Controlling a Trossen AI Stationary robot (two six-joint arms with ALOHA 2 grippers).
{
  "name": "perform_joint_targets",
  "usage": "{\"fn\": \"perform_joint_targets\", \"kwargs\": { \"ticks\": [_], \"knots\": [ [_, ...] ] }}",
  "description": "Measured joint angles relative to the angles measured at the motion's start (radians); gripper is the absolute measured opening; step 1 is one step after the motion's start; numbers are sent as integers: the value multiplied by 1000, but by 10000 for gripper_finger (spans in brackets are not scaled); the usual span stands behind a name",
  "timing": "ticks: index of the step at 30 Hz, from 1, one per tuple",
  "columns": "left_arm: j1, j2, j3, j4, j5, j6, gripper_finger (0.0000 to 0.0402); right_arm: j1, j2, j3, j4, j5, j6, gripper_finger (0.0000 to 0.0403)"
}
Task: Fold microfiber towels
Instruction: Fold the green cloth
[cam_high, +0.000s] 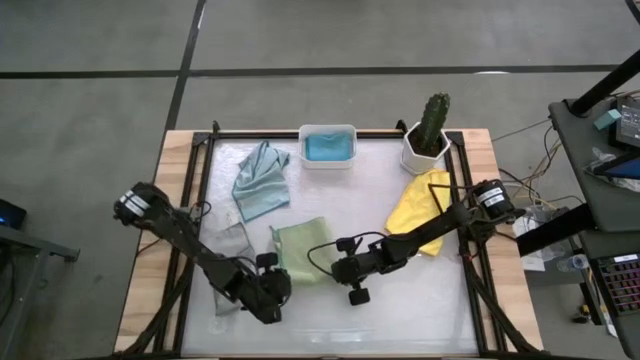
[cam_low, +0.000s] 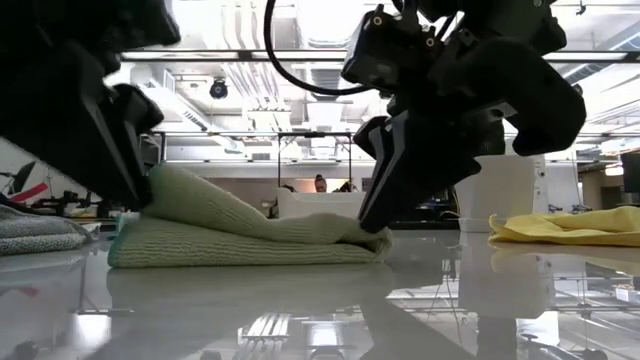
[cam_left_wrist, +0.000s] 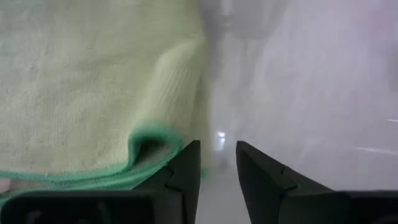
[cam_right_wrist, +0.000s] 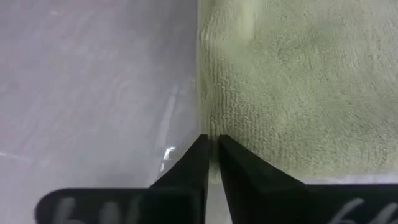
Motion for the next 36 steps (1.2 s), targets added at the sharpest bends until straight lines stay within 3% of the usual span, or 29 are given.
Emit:
{"fn": "perform_joint_targets", "kwargs": {
  "ticks": [4,7,14,21,27,36],
  "knots": [
    [2,-54,0,-6,134,51,88,0,-3,0,-1,-1,8,60],
    [3,-100,0,-5,147,78,88,0,-12,7,-8,-19,16,81],
    [14,-123,-5,0,-168,131,88,2,-75,30,-8,-97,-6,106],
    [29,-25,-7,25,-157,132,88,-16,-81,19,95,-41,-98,72],
    [29,26,-9,27,-7,128,88,-87,-28,-7,205,108,-132,24],
    [30,38,-17,25,48,122,88,-191,104,-10,346,114,-58,9]
  ]
}}
